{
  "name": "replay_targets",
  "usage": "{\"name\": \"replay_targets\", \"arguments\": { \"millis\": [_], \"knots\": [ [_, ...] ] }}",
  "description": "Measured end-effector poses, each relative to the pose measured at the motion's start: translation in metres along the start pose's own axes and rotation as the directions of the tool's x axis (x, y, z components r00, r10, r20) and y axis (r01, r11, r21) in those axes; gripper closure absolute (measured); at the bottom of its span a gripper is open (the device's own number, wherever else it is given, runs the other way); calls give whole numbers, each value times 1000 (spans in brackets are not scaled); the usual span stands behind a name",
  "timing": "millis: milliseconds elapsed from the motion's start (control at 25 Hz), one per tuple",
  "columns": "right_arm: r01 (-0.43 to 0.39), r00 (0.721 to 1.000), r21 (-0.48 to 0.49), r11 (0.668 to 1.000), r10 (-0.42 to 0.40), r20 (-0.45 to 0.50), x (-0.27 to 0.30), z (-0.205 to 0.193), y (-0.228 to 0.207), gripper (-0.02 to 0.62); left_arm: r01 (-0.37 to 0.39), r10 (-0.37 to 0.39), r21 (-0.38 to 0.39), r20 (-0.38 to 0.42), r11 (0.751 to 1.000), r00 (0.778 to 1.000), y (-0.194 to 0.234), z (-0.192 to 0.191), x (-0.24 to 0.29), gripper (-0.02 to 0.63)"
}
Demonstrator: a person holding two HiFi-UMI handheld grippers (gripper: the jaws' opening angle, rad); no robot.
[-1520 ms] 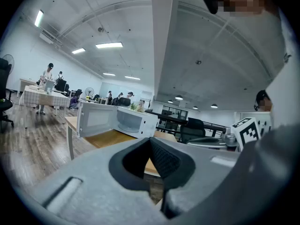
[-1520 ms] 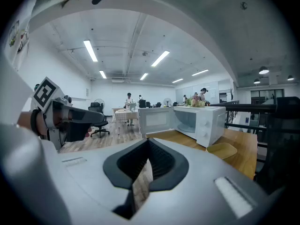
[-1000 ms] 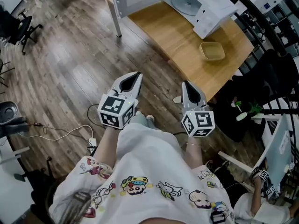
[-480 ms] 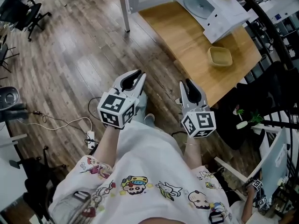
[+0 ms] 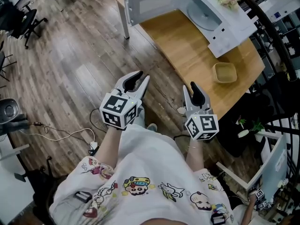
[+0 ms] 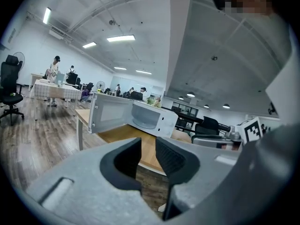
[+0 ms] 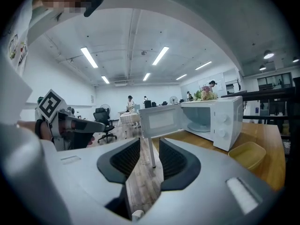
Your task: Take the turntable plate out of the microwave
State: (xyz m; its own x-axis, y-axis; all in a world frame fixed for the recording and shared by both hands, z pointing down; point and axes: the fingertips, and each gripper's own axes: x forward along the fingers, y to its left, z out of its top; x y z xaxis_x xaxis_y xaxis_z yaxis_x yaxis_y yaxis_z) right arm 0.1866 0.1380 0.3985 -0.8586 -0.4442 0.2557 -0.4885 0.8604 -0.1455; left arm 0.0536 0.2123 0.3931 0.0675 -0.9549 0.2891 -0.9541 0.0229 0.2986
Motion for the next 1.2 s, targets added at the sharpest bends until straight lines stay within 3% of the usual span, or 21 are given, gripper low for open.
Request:
{"name": "replay_targets", "arguments": {
  "millis": [280,640,1200],
  "knots": [
    [15,1000,14,1000,-16,4,78,28,-13,447,33,-33,19,-18,999,999,60,42,49,497],
    [81,997,45,996,-81,5,147,42,-20,413,90,-90,18,-44,996,995,122,67,85,466],
    [176,984,92,980,-174,-31,185,29,-46,399,180,-180,-7,-103,984,978,145,65,131,446]
  ]
}}
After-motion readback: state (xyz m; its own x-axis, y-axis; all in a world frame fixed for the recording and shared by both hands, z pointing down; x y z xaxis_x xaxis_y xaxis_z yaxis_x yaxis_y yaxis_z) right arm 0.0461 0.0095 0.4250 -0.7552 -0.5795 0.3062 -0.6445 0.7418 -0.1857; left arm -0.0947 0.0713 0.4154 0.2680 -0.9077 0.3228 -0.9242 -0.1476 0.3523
